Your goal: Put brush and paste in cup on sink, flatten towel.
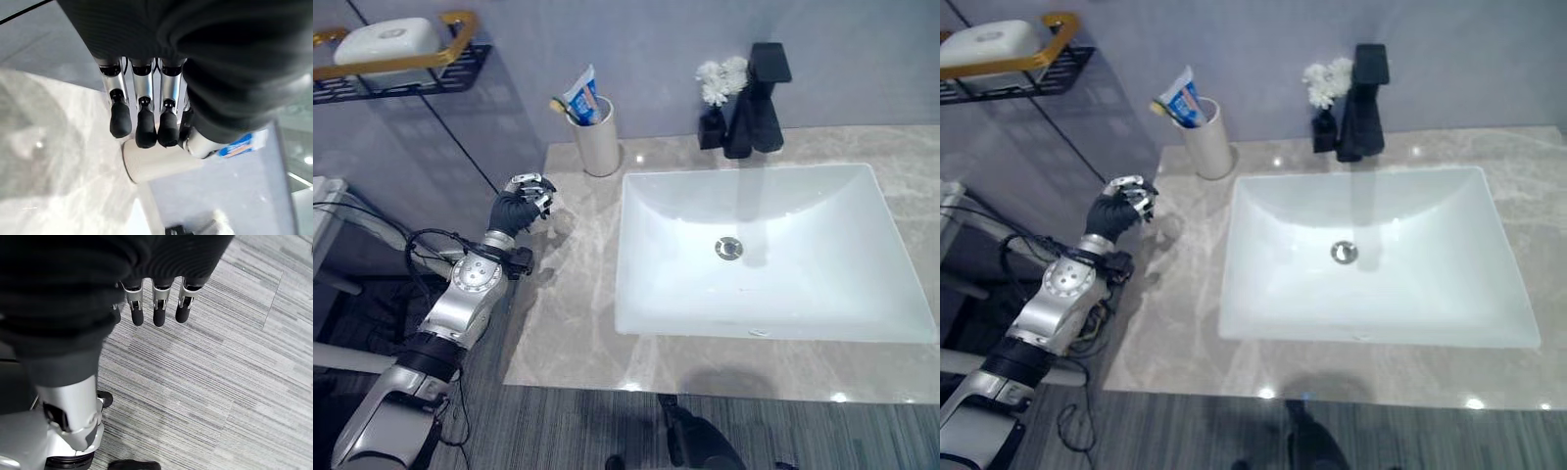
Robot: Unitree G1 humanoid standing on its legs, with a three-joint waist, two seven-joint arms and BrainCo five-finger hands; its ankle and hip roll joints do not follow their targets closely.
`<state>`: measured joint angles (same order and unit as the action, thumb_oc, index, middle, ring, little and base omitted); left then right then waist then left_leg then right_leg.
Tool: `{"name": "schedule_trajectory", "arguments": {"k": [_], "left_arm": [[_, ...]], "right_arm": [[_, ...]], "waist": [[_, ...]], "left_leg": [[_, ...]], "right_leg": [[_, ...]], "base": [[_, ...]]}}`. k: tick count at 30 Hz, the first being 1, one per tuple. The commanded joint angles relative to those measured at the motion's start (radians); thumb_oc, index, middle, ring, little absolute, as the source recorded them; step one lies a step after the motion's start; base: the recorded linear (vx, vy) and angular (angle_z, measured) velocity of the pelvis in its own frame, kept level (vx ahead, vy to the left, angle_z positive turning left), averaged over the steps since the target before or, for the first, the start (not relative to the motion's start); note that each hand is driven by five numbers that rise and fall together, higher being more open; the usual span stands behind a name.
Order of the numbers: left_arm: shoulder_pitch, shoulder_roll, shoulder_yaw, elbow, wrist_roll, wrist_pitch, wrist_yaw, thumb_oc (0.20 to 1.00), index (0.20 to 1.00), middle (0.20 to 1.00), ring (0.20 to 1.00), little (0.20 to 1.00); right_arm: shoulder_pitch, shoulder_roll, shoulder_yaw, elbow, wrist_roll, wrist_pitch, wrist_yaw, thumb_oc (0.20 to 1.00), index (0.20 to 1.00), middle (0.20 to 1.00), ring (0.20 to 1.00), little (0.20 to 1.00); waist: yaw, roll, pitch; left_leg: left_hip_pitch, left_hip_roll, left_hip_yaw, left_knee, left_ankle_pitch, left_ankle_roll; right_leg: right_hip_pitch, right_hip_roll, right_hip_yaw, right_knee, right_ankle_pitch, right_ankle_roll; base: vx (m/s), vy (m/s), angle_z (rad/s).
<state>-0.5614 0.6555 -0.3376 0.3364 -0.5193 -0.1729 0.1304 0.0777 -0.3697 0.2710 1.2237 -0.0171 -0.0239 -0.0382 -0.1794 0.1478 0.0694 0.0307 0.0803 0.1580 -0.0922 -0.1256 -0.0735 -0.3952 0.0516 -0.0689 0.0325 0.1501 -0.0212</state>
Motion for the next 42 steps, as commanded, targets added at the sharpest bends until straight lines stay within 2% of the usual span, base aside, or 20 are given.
{"name": "schedule_trajectory", "arguments": {"k": [1,13,24,29,42], "left_arm": [[-0.129,0.023,0.036,0.045,0.045,-0.039,0.056,0.200,0.200,0.200,0.200,0.200],[-0.364,-0.063,-0.033,0.270,0.119,-0.007,0.164,0.200,0.200,0.200,0.200,0.200],[-0.510,-0.063,-0.069,0.420,0.106,-0.002,0.211,0.200,0.200,0.200,0.200,0.200],[-0.521,-0.061,-0.078,0.439,0.093,-0.005,0.216,0.200,0.200,0.200,0.200,0.200],[-0.539,-0.122,-0.100,0.408,0.106,-0.016,0.227,0.200,0.200,0.200,0.200,0.200]], "right_arm": [[0.003,-0.029,0.043,-0.025,0.022,0.001,-0.014,1.000,1.000,1.000,1.000,1.000],[-0.039,-0.036,0.093,-0.022,0.035,0.006,-0.045,1.000,1.000,1.000,1.000,1.000],[-0.061,-0.031,0.129,-0.051,0.065,-0.003,-0.058,1.000,1.000,1.000,1.000,1.000],[-0.061,-0.030,0.135,-0.059,0.072,-0.007,-0.061,1.000,1.000,1.000,1.000,1.000],[-0.070,-0.030,0.139,-0.059,0.085,-0.012,-0.070,1.000,1.000,1.000,1.000,1.000]], "waist": [[-0.010,-0.020,0.029],[-0.031,-0.033,0.063],[-0.051,-0.036,0.097],[-0.060,-0.037,0.101],[-0.081,-0.024,0.093]], "left_leg": [[0.083,-0.007,0.010,0.005,0.103,-0.037],[0.038,0.006,0.028,0.005,0.105,-0.045],[0.000,0.007,0.044,0.005,0.102,-0.049],[0.001,0.009,0.051,0.005,0.096,-0.050],[0.011,0.014,0.077,0.005,0.095,-0.057]], "right_leg": [[-0.021,-0.071,0.031,0.110,-0.058,0.122],[-0.082,-0.055,0.042,0.113,-0.044,0.122],[-0.142,-0.042,0.059,0.125,-0.034,0.118],[-0.155,-0.034,0.063,0.137,-0.038,0.116],[-0.171,-0.011,0.080,0.147,-0.048,0.112]], "base": [[-0.03,-0.015,-0.06],[-0.03,-0.017,-0.04],[-0.02,-0.004,-0.06],[0.00,-0.004,-0.02],[0.01,-0.009,-0.04]]}}
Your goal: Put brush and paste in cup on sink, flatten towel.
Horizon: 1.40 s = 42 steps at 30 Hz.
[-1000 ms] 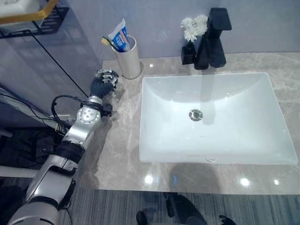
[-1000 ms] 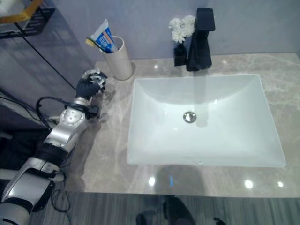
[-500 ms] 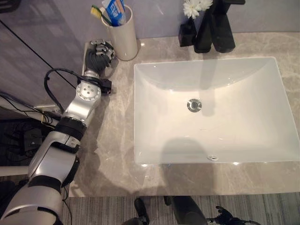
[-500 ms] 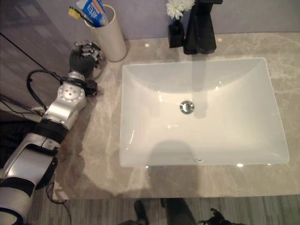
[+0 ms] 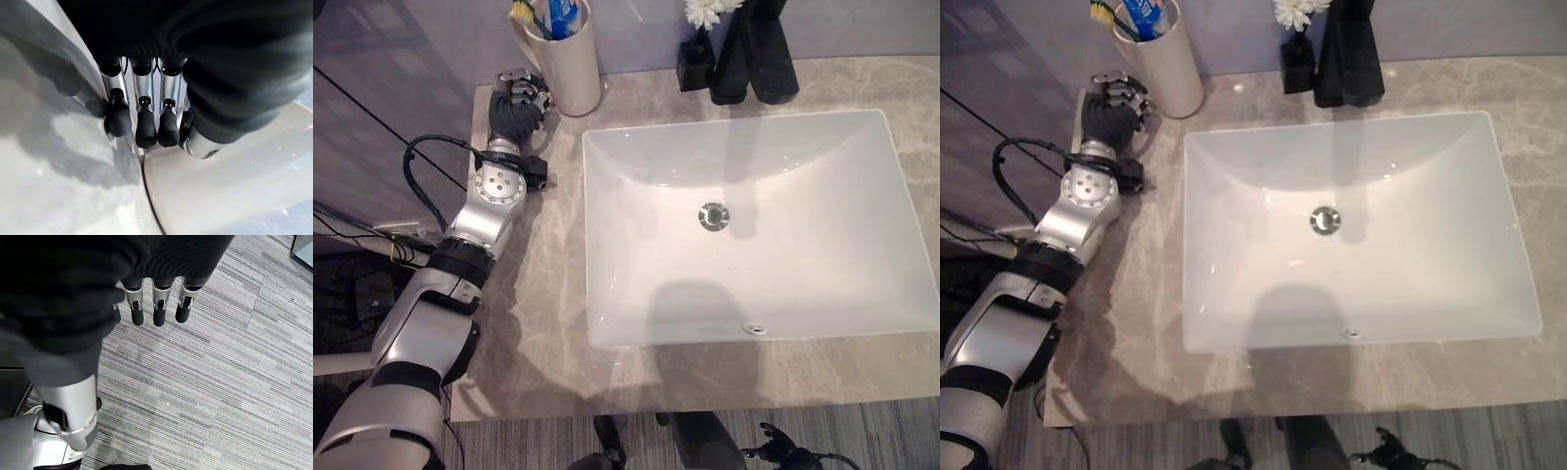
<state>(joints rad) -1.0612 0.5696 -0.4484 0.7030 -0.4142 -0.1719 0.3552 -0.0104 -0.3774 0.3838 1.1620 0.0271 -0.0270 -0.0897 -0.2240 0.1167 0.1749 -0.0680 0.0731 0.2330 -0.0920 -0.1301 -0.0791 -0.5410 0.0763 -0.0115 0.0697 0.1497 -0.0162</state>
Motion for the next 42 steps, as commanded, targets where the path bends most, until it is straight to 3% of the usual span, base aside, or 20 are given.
{"name": "schedule_trajectory", "arguments": {"k": [1,22,29,35,42], "left_arm": [[-0.038,-0.054,0.013,0.031,0.000,-0.021,0.008,0.200,0.200,0.200,0.200,0.200],[-0.021,-0.114,0.058,0.055,0.076,0.007,0.071,0.200,0.200,0.200,0.200,0.200],[0.098,-0.131,0.131,-0.112,0.053,-0.018,0.094,0.200,0.200,0.200,0.200,0.200],[0.281,-0.128,0.198,-0.308,0.072,-0.030,0.067,0.200,0.200,0.200,0.200,0.200],[0.528,-0.084,0.284,-0.528,0.082,-0.033,-0.013,0.200,0.200,0.200,0.200,0.200]], "right_arm": [[0.017,-0.024,0.026,0.003,0.042,-0.009,-0.023,1.000,1.000,1.000,1.000,1.000],[0.009,-0.023,0.024,0.034,0.033,-0.011,-0.038,1.000,1.000,1.000,1.000,1.000],[0.021,-0.032,-0.009,0.057,0.027,0.000,-0.037,1.000,1.000,1.000,1.000,1.000],[0.044,-0.023,-0.041,0.068,0.011,0.004,-0.021,1.000,1.000,1.000,1.000,1.000],[0.073,0.021,-0.080,0.102,-0.005,0.016,0.009,1.000,1.000,1.000,1.000,1.000]], "waist": [[-0.042,0.010,-0.016],[-0.045,0.020,-0.037],[-0.020,0.016,-0.059],[0.015,-0.016,-0.077],[0.065,-0.069,-0.113]], "left_leg": [[0.113,0.024,0.010,0.005,0.104,-0.054],[0.118,0.027,0.044,0.005,0.099,-0.054],[0.154,0.016,0.010,0.005,0.068,-0.039],[0.209,-0.012,-0.016,0.023,0.020,-0.011],[0.241,-0.067,-0.057,0.063,-0.042,0.043]], "right_leg": [[-0.024,-0.029,0.027,0.108,-0.047,0.106],[-0.031,-0.006,0.042,0.091,-0.040,0.101],[0.015,-0.034,0.019,0.086,-0.040,0.103],[0.102,-0.068,0.009,0.070,-0.023,0.113],[0.173,-0.119,0.014,0.029,0.036,0.151]], "base": [[0.01,-0.028,-0.04],[0.00,-0.009,-0.09],[0.00,0.005,0.05],[-0.02,0.048,0.18],[-0.08,0.095,0.13]]}}
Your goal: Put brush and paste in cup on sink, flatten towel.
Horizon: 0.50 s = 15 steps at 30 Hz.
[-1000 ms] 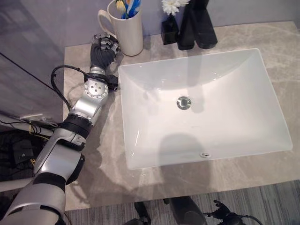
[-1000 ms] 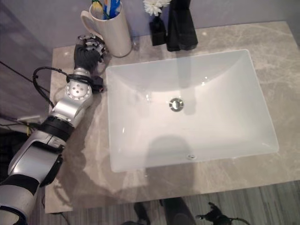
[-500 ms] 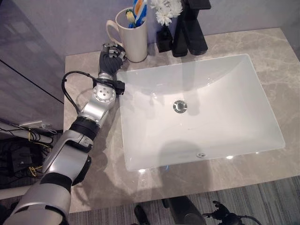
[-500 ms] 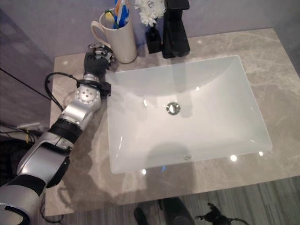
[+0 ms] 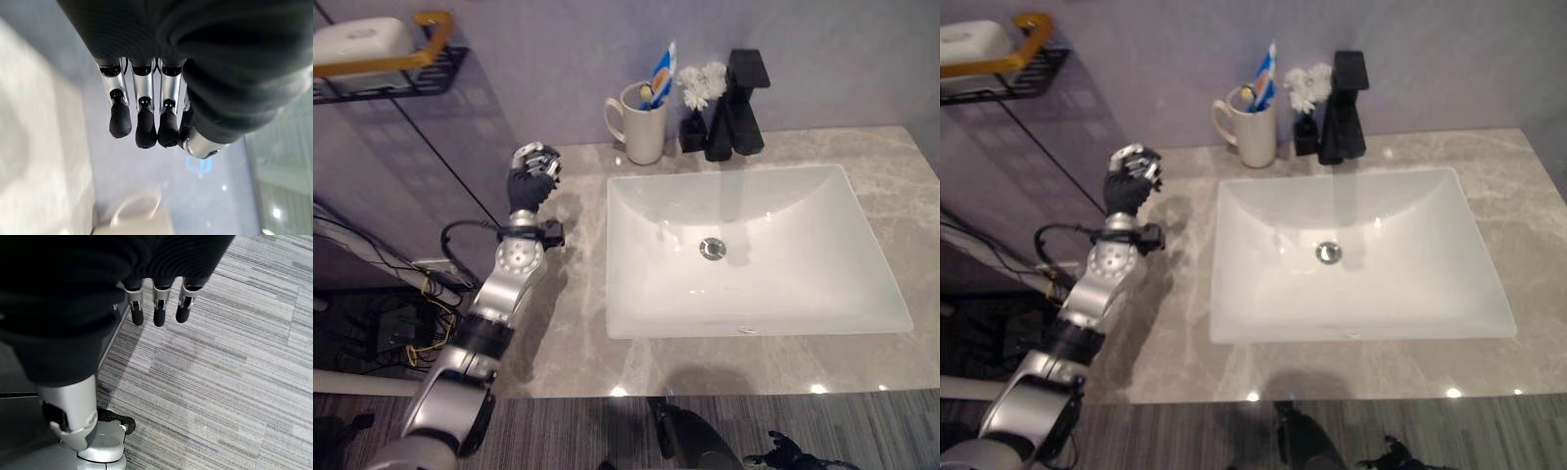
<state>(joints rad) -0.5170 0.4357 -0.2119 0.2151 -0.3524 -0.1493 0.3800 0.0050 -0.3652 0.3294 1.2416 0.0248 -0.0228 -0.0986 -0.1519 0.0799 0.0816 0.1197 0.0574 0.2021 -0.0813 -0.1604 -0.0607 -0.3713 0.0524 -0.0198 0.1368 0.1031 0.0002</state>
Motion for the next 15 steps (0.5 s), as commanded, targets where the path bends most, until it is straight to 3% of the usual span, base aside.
{"name": "schedule_trajectory", "arguments": {"k": [1,6,7,10,12,13,15], "left_arm": [[0.018,0.058,0.059,-0.076,0.020,-0.062,-0.056,0.200,0.200,0.200,0.200,0.200],[0.163,0.088,0.121,-0.198,-0.004,-0.085,-0.114,0.200,0.200,0.200,0.200,0.200],[0.195,0.097,0.137,-0.225,0.012,-0.097,-0.121,0.200,0.200,0.200,0.200,0.200],[0.228,0.105,0.155,-0.257,0.033,-0.105,-0.118,0.200,0.200,0.200,0.200,0.200],[0.233,0.158,0.149,-0.274,0.202,-0.119,-0.090,0.206,0.206,0.206,0.206,0.206],[0.252,0.188,0.158,-0.306,0.281,-0.131,-0.079,0.347,0.347,0.347,0.347,0.347],[0.314,0.202,0.169,-0.349,0.337,-0.141,-0.078,0.460,0.460,0.460,0.460,0.460]], "right_arm": [[0.061,0.015,-0.032,0.025,-0.006,0.012,0.024,1.000,1.000,1.000,1.000,1.000],[0.075,0.043,-0.060,0.022,0.003,0.013,0.048,1.000,1.000,1.000,1.000,1.000],[0.088,0.055,-0.075,0.016,0.011,0.008,0.054,1.000,1.000,1.000,1.000,1.000],[0.103,0.069,-0.083,0.015,0.007,0.008,0.060,1.000,1.000,1.000,1.000,1.000],[0.115,0.091,-0.064,0.034,0.000,0.008,0.074,1.000,1.000,1.000,1.000,1.000],[0.127,0.094,-0.052,0.034,-0.014,0.000,0.078,1.000,1.000,1.000,1.000,1.000],[0.138,0.099,-0.023,0.045,-0.055,-0.003,0.076,1.000,1.000,1.000,1.000,1.000]], "waist": [[0.002,-0.040,-0.020],[0.022,-0.107,0.003],[0.025,-0.136,0.021],[0.031,-0.160,0.038],[0.050,-0.157,0.070],[0.057,-0.159,0.068],[0.066,-0.158,0.064]], "left_leg": [[0.055,-0.062,-0.032,0.063,-0.022,0.032],[0.028,-0.125,-0.066,0.117,-0.051,0.073],[0.012,-0.143,-0.063,0.117,-0.044,0.083],[0.006,-0.151,-0.048,0.108,-0.028,0.088],[-0.019,-0.127,-0.024,0.104,0.006,0.086],[-0.026,-0.121,-0.011,0.089,0.021,0.083],[-0.039,-0.105,0.020,0.063,0.054,0.087]], "right_leg": [[0.010,-0.107,0.024,-0.043,0.092,0.142],[0.043,-0.177,0.050,-0.107,0.205,0.194],[0.047,-0.198,0.046,-0.132,0.252,0.215],[0.053,-0.219,0.006,-0.151,0.279,0.231],[0.066,-0.215,-0.097,-0.052,0.177,0.205],[0.073,-0.202,-0.123,-0.001,0.137,0.191],[0.066,-0.179,-0.171,0.115,0.083,0.178]], "base": [[-0.11,0.106,0.19],[-0.23,0.166,0.10],[-0.25,0.145,0.12],[-0.23,0.140,0.02],[-0.33,0.167,-0.12],[-0.27,0.128,-0.26],[-0.23,0.082,-0.56]]}}
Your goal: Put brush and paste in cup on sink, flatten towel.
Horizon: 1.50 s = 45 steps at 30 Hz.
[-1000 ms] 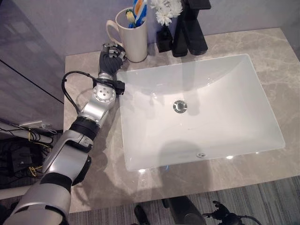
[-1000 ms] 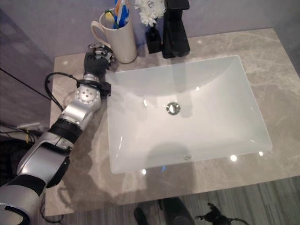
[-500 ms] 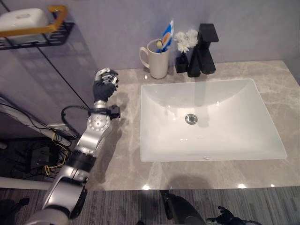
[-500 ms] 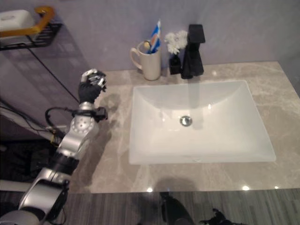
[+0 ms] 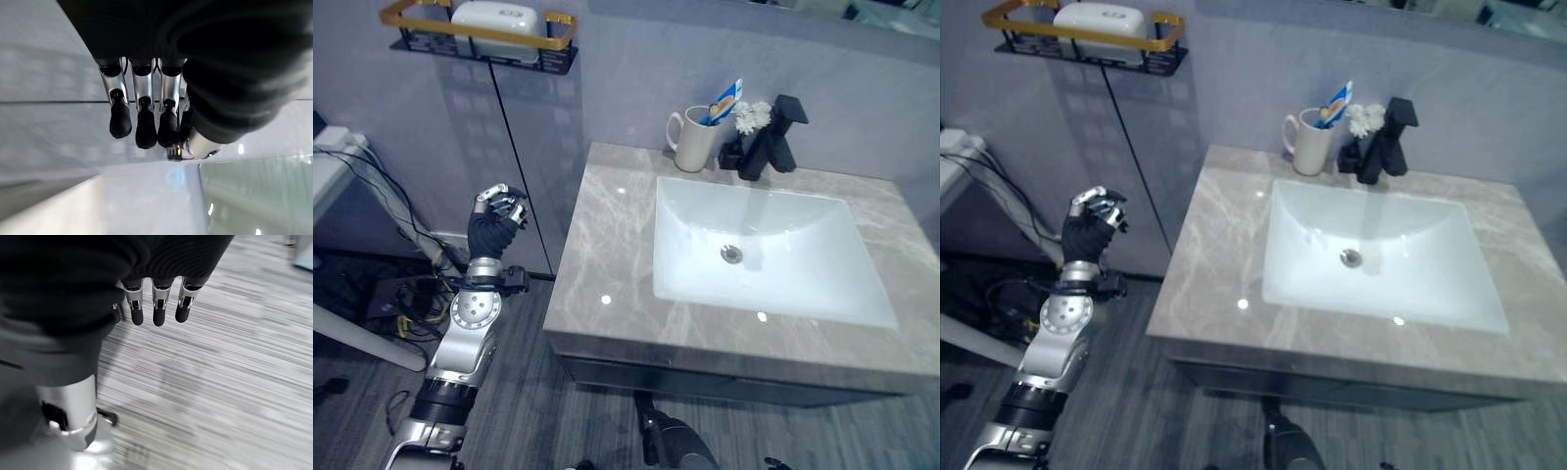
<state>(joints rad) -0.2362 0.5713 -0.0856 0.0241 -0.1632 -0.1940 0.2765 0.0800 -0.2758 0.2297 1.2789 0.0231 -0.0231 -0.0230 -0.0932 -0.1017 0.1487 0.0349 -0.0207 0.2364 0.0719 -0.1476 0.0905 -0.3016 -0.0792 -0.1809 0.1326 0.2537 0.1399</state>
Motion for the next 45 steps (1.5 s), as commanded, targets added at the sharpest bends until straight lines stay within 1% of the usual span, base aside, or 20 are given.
{"name": "schedule_trajectory", "arguments": {"k": [1,5,7,8,9,10,11,13,16,19,21,23,24,25,26,31,32,33,37,45], "left_arm": [[0.036,0.067,0.044,-0.160,0.148,-0.096,0.026,0.479,0.479,0.479,0.479,0.479],[0.156,0.080,0.060,-0.227,0.202,-0.117,0.018,0.652,0.652,0.652,0.652,0.652],[0.160,0.080,0.046,-0.225,0.211,-0.119,0.015,0.721,0.721,0.721,0.721,0.721],[0.160,0.080,0.026,-0.224,0.222,-0.118,0.012,0.815,0.815,0.815,0.815,0.815],[0.159,0.080,0.024,-0.222,0.222,-0.119,0.012,0.827,0.827,0.827,0.827,0.827],[0.176,0.066,0.013,-0.227,0.223,-0.117,0.016,0.912,0.912,0.912,0.912,0.912],[0.187,0.057,0.010,-0.224,0.228,-0.115,0.016,1.000,1.000,1.000,1.000,1.000],[0.200,0.040,-0.021,-0.204,0.226,-0.111,0.018,1.000,1.000,1.000,1.000,1.000],[0.198,0.020,-0.070,-0.154,0.265,-0.107,0.029,1.000,1.000,1.000,1.000,1.000],[0.155,-0.047,-0.138,-0.097,0.242,-0.063,0.004,1.000,1.000,1.000,1.000,1.000],[0.134,-0.066,-0.168,-0.060,0.222,-0.053,-0.005,1.000,1.000,1.000,1.000,1.000],[0.102,-0.094,-0.205,0.013,0.192,-0.038,-0.016,1.000,1.000,1.000,1.000,1.000],[0.099,-0.129,-0.225,0.079,0.111,-0.024,-0.048,1.000,1.000,1.000,1.000,1.000],[0.096,-0.130,-0.226,0.082,0.109,-0.025,-0.049,1.000,1.000,1.000,1.000,1.000],[0.125,-0.170,-0.233,0.156,-0.082,-0.008,-0.136,1.000,1.000,1.000,1.000,1.000],[0.155,-0.157,-0.255,0.235,-0.166,0.037,-0.248,1.000,1.000,1.000,1.000,1.000],[0.192,-0.167,-0.259,0.312,-0.193,0.061,-0.274,1.000,1.000,1.000,1.000,1.000],[0.202,-0.177,-0.263,0.360,-0.207,0.073,-0.281,1.000,1.000,1.000,1.000,1.000],[0.219,-0.189,-0.251,0.465,-0.107,0.111,-0.279,1.000,1.000,1.000,1.000,1.000],[0.230,-0.222,-0.237,0.651,0.003,0.120,-0.264,1.000,1.000,1.000,1.000,1.000]], "right_arm": [[0.064,0.011,0.078,0.008,-0.054,-0.003,0.000,1.000,1.000,1.000,1.000,1.000],[0.060,0.013,0.059,-0.002,-0.057,-0.019,-0.021,1.000,1.000,1.000,1.000,1.000],[0.057,0.013,0.057,-0.003,-0.053,-0.020,-0.025,1.000,1.000,1.000,1.000,1.000],[0.043,0.010,0.059,-0.009,-0.049,-0.023,-0.033,1.000,1.000,1.000,1.000,1.000],[0.044,0.010,0.058,-0.009,-0.049,-0.023,-0.033,1.000,1.000,1.000,1.000,1.000],[0.012,0.008,0.063,-0.048,-0.030,-0.032,-0.048,1.000,1.000,1.000,1.000,1.000],[0.006,0.002,0.067,-0.076,-0.024,-0.036,-0.053,1.000,1.000,1.000,1.000,1.000],[0.003,-0.006,0.066,-0.118,-0.016,-0.049,-0.073,1.000,1.000,1.000,1.000,1.000],[0.050,-0.074,0.070,-0.319,-0.111,-0.073,-0.133,1.000,1.000,1.000,1.000,1.000],[0.125,-0.154,-0.040,-0.547,-0.124,-0.084,-0.191,1.000,1.000,1.000,1.000,1.000],[0.134,-0.161,-0.065,-0.585,-0.102,-0.084,-0.207,1.000,1.000,1.000,1.000,1.000],[0.115,-0.191,-0.040,-0.611,-0.117,-0.087,-0.208,1.000,1.000,1.000,1.000,1.000],[0.105,-0.224,-0.019,-0.643,-0.134,-0.082,-0.197,1.000,1.000,1.000,1.000,1.000],[0.105,-0.225,-0.020,-0.645,-0.134,-0.081,-0.197,1.000,1.000,1.000,1.000,1.000],[0.084,-0.239,-0.010,-0.623,-0.134,-0.073,-0.184,1.000,1.000,1.000,1.000,1.000],[0.096,-0.259,-0.023,-0.577,-0.142,-0.053,-0.146,1.000,1.000,1.000,1.000,1.000],[0.071,-0.261,-0.011,-0.504,-0.143,-0.044,-0.122,1.000,1.000,1.000,1.000,1.000],[0.063,-0.259,-0.006,-0.458,-0.139,-0.038,-0.115,1.000,1.000,1.000,1.000,1.000],[0.054,-0.243,-0.012,-0.408,-0.116,-0.029,-0.083,1.000,1.000,1.000,1.000,1.000],[0.029,-0.163,0.006,-0.229,-0.096,-0.020,-0.043,1.000,1.000,1.000,1.000,1.000]], "waist": [[0.007,0.021,-0.006],[0.022,0.022,-0.045],[0.028,0.019,-0.055],[0.038,0.016,-0.076],[0.043,0.016,-0.075],[0.069,0.018,-0.099],[0.076,0.014,-0.105],[0.060,0.018,-0.100],[0.039,0.023,-0.100],[-0.003,0.037,-0.086],[-0.005,0.043,-0.073],[0.022,0.054,-0.038],[0.043,0.054,-0.019],[0.041,0.055,-0.020],[0.065,0.072,-0.024],[0.050,0.088,-0.033],[0.067,0.105,-0.029],[0.072,0.114,-0.026],[0.084,0.144,-0.027],[0.098,0.130,-0.089]], "left_leg": [[0.044,-0.029,-0.013,-0.092,0.045,-0.065],[0.022,0.008,0.088,-0.131,0.084,-0.064],[0.020,0.014,0.117,-0.130,0.088,-0.066],[0.006,0.028,0.180,-0.123,0.094,-0.067],[0.007,0.029,0.184,-0.121,0.093,-0.067],[0.000,0.061,0.294,-0.100,0.076,-0.074],[-0.003,0.071,0.339,-0.089,0.077,-0.076],[-0.002,0.095,0.400,-0.061,0.082,-0.080],[-0.011,0.134,0.445,-0.011,0.083,-0.102],[-0.032,0.211,0.490,0.095,0.109,-0.144],[-0.044,0.255,0.484,0.167,0.127,-0.170],[-0.080,0.286,0.342,0.299,0.159,-0.202],[-0.130,0.238,0.142,0.379,0.186,-0.170],[-0.135,0.239,0.139,0.383,0.185,-0.171],[-0.184,0.100,-0.084,0.373,0.168,-0.141],[-0.222,0.112,-0.097,0.284,0.174,-0.123],[-0.253,0.055,-0.184,0.132,0.196,-0.125],[-0.256,0.044,-0.214,0.077,0.230,-0.133],[-0.289,0.054,-0.213,-0.017,0.315,-0.150],[-0.202,0.009,-0.146,-0.048,0.249,-0.101]], "right_leg": [[-0.008,-0.049,-0.009,0.120,-0.066,0.036],[0.087,-0.022,-0.075,0.204,-0.185,0.019],[0.115,-0.022,-0.075,0.195,-0.198,0.019],[0.167,-0.044,-0.100,0.161,-0.202,0.023],[0.167,-0.042,-0.095,0.159,-0.200,0.023],[0.230,-0.111,-0.223,0.121,-0.208,0.050],[0.241,-0.111,-0.232,0.099,-0.206,0.051],[0.225,-0.112,-0.235,0.096,-0.216,0.042],[0.244,-0.062,-0.175,0.044,-0.274,0.012],[0.265,-0.010,-0.104,-0.017,-0.292,-0.013],[0.282,0.020,-0.078,-0.036,-0.299,-0.030],[0.302,0.064,-0.001,-0.046,-0.318,-0.064],[0.306,0.079,0.076,-0.061,-0.303,-0.093],[0.305,0.080,0.074,-0.062,-0.303,-0.094],[0.297,0.086,0.174,-0.078,-0.278,-0.090],[0.313,0.092,0.238,-0.096,-0.271,-0.091],[0.327,0.113,0.294,-0.108,-0.274,-0.091],[0.342,0.119,0.316,-0.112,-0.282,-0.090],[0.367,0.131,0.348,-0.083,-0.320,-0.089],[0.377,0.070,0.365,-0.013,-0.370,-0.044]], "base": [[-0.17,0.039,-0.96],[-0.16,0.000,-0.76],[-0.12,-0.062,-1.04],[-0.14,-0.073,-1.12],[-0.21,-0.110,-1.59],[-0.17,-0.096,-1.47],[-0.22,-0.151,-2.45],[-0.14,-0.213,-2.28],[-0.06,-0.195,-1.07],[-0.05,-0.304,-0.95],[0.01,-0.236,-0.72],[-0.05,-0.180,-0.68],[-0.10,-0.125,-1.48],[-0.04,-0.042,-2.06],[0.10,0.021,-1.60],[0.12,0.029,-1.03],[0.31,0.165,-0.26],[0.24,0.147,-0.81],[0.21,0.143,-1.05],[0.19,0.203,-0.30]]}}
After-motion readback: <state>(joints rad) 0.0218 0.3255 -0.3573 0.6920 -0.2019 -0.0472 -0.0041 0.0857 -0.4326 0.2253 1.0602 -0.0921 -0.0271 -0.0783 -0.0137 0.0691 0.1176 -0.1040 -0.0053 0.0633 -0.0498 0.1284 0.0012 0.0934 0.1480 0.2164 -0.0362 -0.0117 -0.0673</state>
